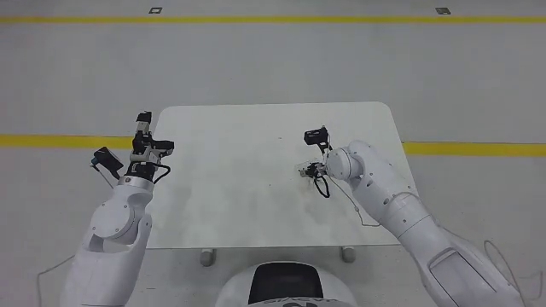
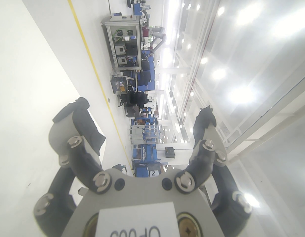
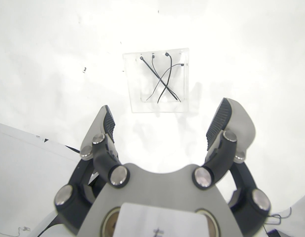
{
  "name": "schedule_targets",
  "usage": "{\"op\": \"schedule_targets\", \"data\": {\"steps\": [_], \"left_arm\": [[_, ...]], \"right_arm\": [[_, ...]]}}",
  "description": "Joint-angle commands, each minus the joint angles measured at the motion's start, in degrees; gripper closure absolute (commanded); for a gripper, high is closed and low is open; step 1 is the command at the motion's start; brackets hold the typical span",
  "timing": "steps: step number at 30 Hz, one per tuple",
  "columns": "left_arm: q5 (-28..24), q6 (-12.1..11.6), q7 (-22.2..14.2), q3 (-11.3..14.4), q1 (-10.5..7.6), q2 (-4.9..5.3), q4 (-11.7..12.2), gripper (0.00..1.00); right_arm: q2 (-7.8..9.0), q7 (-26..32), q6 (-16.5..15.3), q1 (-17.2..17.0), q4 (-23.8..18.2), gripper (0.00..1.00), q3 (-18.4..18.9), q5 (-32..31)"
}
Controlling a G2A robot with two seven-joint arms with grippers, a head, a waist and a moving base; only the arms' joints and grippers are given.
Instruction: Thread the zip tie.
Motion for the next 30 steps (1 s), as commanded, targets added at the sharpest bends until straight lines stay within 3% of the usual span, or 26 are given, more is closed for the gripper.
{"op": "schedule_targets", "data": {"steps": [1,7,20,30], "left_arm": [[0.00,0.00,0.00,0.00,0.00,0.00,0.00,0.00],[0.00,0.00,0.00,0.00,0.00,0.00,0.00,0.00],[0.00,0.00,0.00,0.00,0.00,0.00,0.00,0.00],[0.00,0.00,0.00,0.00,0.00,0.00,0.00,0.00]], "right_arm": [[-0.05,-0.06,0.75,-0.20,-0.61,0.00,0.31,0.37],[-0.46,-0.40,2.43,-0.33,-1.28,0.00,0.08,0.51],[-0.60,-1.87,2.29,-0.79,-1.47,0.00,-0.42,-0.60],[-2.87,0.00,6.13,3.05,2.55,0.00,-3.77,-0.78]]}}
